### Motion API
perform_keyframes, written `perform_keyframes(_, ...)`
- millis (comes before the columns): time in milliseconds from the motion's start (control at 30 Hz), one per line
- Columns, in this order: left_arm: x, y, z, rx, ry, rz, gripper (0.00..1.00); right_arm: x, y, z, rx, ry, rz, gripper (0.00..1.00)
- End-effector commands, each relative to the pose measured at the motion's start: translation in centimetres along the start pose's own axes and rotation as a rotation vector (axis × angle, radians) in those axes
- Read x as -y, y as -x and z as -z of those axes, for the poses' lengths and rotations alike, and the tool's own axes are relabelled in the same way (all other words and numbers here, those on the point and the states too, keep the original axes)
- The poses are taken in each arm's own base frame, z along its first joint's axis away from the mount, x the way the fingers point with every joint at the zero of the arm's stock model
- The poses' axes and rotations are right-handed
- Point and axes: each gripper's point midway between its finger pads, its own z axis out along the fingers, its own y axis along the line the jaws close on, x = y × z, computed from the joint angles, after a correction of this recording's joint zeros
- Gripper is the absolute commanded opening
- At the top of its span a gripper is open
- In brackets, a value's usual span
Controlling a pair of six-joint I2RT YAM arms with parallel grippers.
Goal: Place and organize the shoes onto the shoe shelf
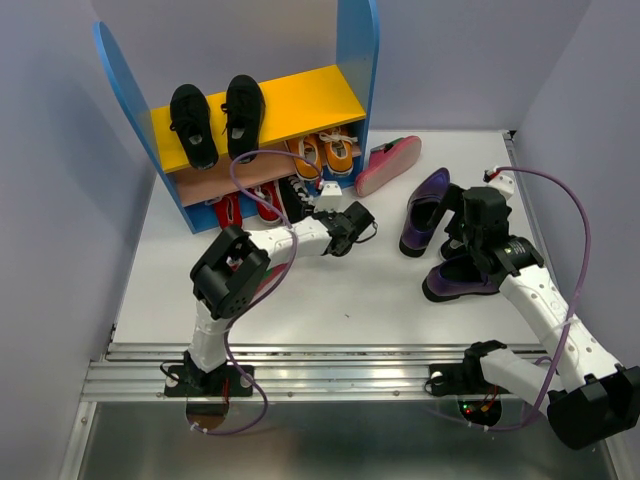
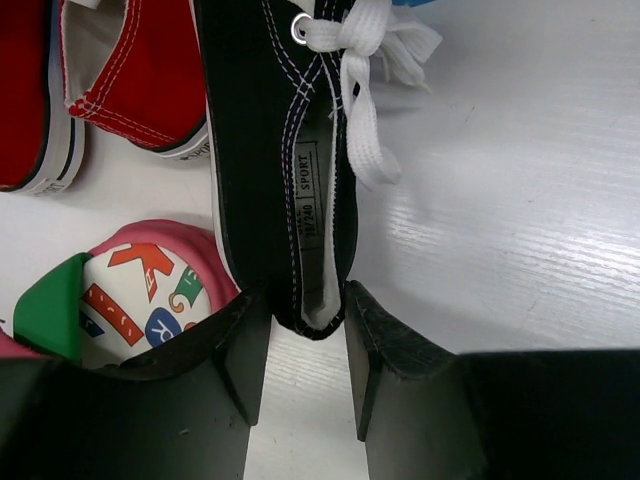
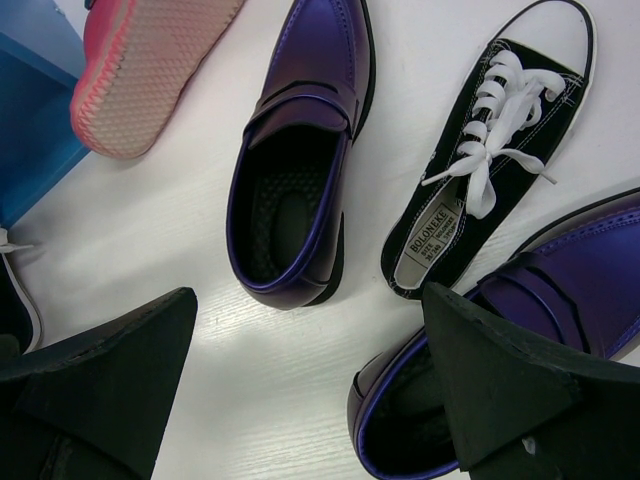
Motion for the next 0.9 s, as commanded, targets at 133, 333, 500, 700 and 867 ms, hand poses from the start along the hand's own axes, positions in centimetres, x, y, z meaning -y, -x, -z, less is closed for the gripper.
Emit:
perform_keyframes(133,-0.6,0.9,-1.2,0.02,0.056,-0.014,0.59,-0.5,1.1,0.2,0.027,0.021,-0.02,1.0)
perform_keyframes(333,-0.9,0.7,-1.8,0.019,0.074,-0.023,0.46,-0.6,1.3,0.3,0.031,0.024,-0.021,1.0)
perform_keyframes(500,-1.1,1.4,-1.8,0.034,0.079,-0.02,0.08,-0.6,1.4,0.2,0.033,0.023,-0.019,1.0)
perform_keyframes(700,-1.8,4.6,0.0,0.078,-0.004,0.109,0.0,-0.9,1.7,0.3,0.034,0.034,-0.019,1.0)
perform_keyframes(867,-2.7,8.0,1.7,0.135,-0.058,0.209,0.0,-1.0,1.9,0.5,0.04,0.039,-0.016,1.0)
